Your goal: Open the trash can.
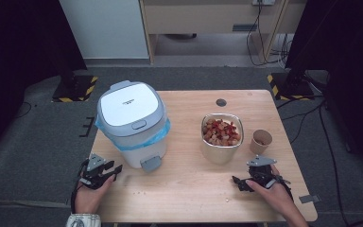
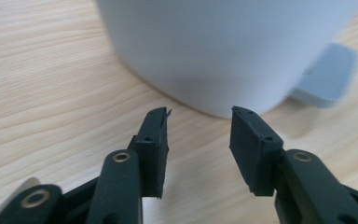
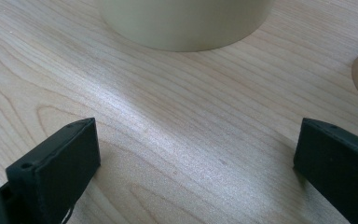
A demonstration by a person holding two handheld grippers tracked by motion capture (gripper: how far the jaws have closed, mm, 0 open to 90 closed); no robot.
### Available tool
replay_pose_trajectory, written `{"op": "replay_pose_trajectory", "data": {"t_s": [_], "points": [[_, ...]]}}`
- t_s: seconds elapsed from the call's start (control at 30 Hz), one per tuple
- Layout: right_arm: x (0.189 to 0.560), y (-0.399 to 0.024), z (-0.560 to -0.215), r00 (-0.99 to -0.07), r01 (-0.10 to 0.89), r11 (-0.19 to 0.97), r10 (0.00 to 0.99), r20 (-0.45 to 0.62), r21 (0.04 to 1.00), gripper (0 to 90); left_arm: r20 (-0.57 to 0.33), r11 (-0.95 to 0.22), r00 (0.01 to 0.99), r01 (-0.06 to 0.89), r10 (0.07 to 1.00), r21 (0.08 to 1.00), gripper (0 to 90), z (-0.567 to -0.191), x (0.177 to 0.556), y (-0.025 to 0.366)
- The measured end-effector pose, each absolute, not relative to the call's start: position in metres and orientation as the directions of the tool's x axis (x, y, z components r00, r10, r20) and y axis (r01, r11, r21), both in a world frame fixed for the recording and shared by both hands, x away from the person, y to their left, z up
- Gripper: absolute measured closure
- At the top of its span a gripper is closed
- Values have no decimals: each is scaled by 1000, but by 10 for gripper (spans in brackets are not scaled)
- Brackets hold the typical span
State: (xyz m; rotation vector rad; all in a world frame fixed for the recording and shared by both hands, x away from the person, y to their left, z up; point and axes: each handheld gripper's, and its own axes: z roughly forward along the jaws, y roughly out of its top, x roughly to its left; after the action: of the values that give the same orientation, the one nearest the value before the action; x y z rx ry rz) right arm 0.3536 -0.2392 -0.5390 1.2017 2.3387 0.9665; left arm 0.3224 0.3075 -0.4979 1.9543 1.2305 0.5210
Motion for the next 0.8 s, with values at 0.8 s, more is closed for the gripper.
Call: {"op": "replay_pose_trajectory", "data": {"t_s": [0.8], "points": [[352, -240, -539, -585, 580, 411, 811, 9, 703, 5, -22, -406, 639, 514, 769, 755, 866, -492, 313, 268]]}}
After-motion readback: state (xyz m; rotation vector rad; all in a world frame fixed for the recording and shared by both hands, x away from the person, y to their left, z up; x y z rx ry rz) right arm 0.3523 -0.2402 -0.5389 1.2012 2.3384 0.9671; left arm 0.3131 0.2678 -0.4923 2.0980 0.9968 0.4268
